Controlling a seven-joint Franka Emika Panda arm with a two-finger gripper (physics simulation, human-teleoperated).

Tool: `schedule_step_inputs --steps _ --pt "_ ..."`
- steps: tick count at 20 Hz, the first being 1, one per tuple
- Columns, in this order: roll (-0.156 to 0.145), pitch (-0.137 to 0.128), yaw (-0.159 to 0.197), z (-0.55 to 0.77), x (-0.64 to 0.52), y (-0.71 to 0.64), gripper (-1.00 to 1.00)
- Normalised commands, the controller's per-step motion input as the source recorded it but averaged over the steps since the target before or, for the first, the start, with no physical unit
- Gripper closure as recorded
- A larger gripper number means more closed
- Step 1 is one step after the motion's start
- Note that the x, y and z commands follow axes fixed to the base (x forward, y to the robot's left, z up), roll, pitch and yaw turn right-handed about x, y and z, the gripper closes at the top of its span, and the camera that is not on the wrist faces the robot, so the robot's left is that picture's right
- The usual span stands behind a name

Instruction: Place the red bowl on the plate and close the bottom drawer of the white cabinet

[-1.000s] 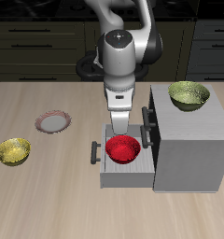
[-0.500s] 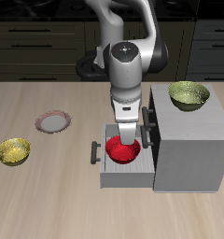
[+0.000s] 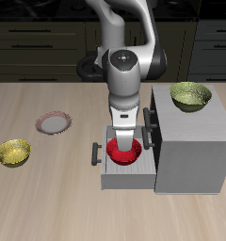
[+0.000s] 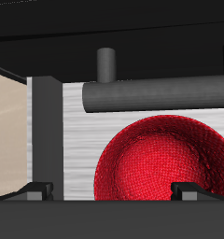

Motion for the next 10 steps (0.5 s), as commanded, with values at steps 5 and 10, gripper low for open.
schedule_step_inputs --steps 5,10 --pt "-0.01 -0.012 -0.016 0.04 0.05 -0.08 -1.0" --pt "0.004 0.003 -0.021 -0.08 0.08 0.0 -1.0"
